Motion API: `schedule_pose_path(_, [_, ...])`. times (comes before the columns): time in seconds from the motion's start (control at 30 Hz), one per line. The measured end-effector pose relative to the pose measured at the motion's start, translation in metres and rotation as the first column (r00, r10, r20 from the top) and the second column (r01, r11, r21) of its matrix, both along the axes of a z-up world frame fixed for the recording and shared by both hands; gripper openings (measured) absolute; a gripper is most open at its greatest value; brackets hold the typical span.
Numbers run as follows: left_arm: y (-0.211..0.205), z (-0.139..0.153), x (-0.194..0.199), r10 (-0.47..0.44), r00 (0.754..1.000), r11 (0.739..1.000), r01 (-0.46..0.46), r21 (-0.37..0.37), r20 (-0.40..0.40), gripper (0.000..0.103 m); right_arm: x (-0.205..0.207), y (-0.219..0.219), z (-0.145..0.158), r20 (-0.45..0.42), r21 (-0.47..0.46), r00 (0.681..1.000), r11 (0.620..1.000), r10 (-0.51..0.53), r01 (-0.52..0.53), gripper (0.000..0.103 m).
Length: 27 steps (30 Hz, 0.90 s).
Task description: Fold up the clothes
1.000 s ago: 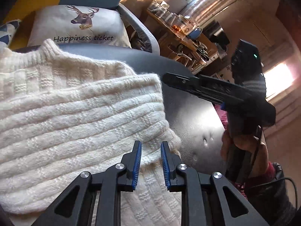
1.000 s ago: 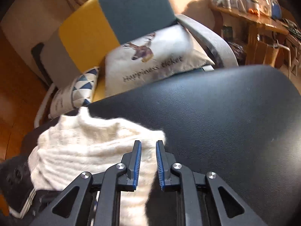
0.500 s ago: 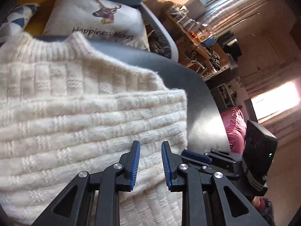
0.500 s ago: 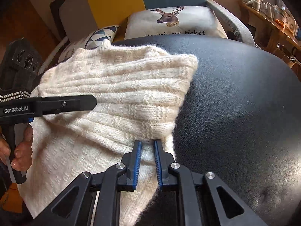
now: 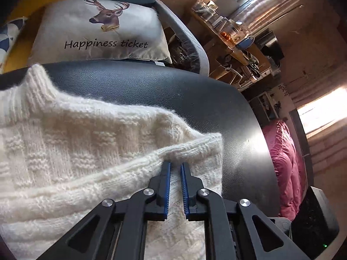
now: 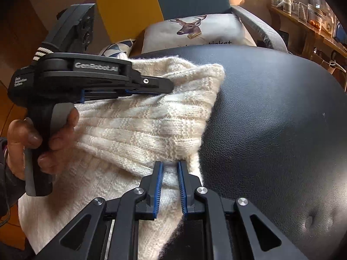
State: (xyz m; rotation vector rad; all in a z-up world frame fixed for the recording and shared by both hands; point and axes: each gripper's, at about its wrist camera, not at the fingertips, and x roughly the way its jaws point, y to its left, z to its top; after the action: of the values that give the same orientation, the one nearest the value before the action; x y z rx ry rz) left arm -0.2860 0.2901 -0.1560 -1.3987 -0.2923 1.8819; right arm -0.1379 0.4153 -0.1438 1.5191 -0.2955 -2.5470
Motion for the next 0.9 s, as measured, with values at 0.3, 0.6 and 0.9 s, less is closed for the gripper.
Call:
schedule_pose_path(0.3, [-0.188, 0.039, 0.034, 0.264, 0.953, 0.962, -0.272, -0.034, -0.148, 0.017, 0.002, -0.006, 0.0, -0.003, 0.004, 0.999, 0.999, -0.049, 0.049, 0.013])
schedule_pose_path(0.6, [-0.378, 0.005, 0.052, 0.584, 0.812, 0.811, -0.584, -0.033, -0.023, 0.017, -0.013, -0.045, 0.049, -0.113, 0.131, 0.988, 0.984, -0.103, 0.118, 0.024])
schedule_pose_path(0.9, [-0.331, 0.0, 0.044, 0.432, 0.902, 0.9, -0.432, -0.061, -0.013, 0.024, -0.079, -0.16, 0.047, -0.058, 0.101, 0.995, 0.992, 0.077, -0.071, 0.024])
